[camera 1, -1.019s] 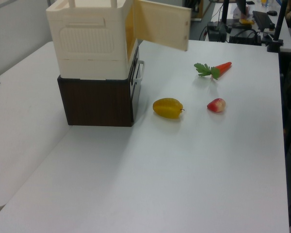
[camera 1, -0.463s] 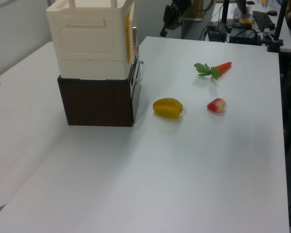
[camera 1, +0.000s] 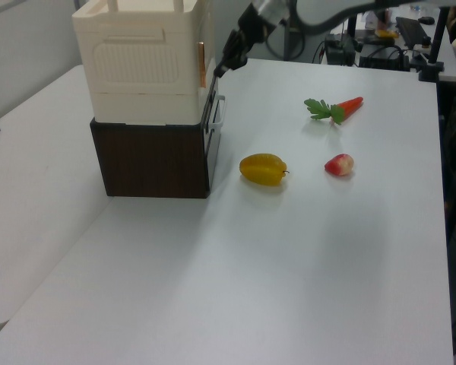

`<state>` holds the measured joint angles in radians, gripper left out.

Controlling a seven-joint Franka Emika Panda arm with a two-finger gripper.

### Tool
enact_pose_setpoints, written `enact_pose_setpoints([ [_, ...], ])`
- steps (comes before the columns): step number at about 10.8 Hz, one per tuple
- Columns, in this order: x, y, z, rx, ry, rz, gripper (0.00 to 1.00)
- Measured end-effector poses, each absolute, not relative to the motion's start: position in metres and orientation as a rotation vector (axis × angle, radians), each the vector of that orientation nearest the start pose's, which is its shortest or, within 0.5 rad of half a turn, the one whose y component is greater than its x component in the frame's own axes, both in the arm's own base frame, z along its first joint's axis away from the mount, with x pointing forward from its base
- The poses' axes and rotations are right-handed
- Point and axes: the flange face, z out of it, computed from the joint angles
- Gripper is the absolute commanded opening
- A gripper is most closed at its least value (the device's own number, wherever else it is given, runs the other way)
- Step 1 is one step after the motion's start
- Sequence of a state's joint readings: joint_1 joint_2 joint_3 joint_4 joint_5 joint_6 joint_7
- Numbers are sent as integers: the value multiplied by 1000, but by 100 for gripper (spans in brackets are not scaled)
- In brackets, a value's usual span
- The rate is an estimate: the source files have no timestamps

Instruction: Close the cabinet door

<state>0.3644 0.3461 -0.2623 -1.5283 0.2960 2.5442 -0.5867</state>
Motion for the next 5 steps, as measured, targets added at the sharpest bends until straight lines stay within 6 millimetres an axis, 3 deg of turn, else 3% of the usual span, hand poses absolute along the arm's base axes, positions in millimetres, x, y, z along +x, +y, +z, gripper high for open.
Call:
enact_pose_setpoints([
  [2,712,111,530,-2847,-720,-1097,0],
  [5,715,112,539,-2840,-579,-1114,0],
])
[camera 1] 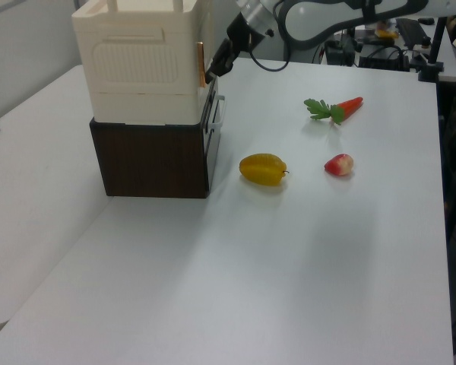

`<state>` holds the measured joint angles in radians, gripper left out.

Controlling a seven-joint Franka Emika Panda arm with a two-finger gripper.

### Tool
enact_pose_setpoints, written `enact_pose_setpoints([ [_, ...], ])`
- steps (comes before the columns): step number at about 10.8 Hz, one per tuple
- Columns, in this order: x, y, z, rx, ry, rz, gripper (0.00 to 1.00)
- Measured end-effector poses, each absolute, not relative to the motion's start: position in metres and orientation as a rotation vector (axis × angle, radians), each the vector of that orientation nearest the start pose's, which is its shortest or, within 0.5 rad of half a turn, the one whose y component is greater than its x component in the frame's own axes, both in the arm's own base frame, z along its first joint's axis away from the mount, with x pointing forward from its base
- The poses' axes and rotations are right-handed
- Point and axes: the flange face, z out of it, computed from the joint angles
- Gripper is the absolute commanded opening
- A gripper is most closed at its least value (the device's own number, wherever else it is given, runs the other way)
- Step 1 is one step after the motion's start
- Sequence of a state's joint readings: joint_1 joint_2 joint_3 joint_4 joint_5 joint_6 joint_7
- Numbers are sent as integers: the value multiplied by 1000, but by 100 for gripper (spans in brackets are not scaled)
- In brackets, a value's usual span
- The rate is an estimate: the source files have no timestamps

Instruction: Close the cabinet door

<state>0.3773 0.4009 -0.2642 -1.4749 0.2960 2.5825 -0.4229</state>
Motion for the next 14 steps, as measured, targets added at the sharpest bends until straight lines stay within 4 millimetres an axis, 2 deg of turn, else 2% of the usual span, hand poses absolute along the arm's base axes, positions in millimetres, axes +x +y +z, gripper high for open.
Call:
enact_pose_setpoints([
  [2,715,113,542,-2836,-521,-1113,2],
  [4,710,112,549,-2855,-393,-1023,7],
  [6,689,86,565,-2979,-220,-741,17],
  [7,680,74,570,-3022,-167,-639,37],
  [8,666,54,576,-3071,-80,-501,58],
  [9,659,40,578,-3091,-21,-430,70],
  [10,653,23,577,-3105,41,-364,87],
  [11,649,-5,571,-3117,121,-286,100],
  [13,639,-46,559,-3146,214,-154,100],
  [14,637,-59,557,-3172,235,-129,100],
])
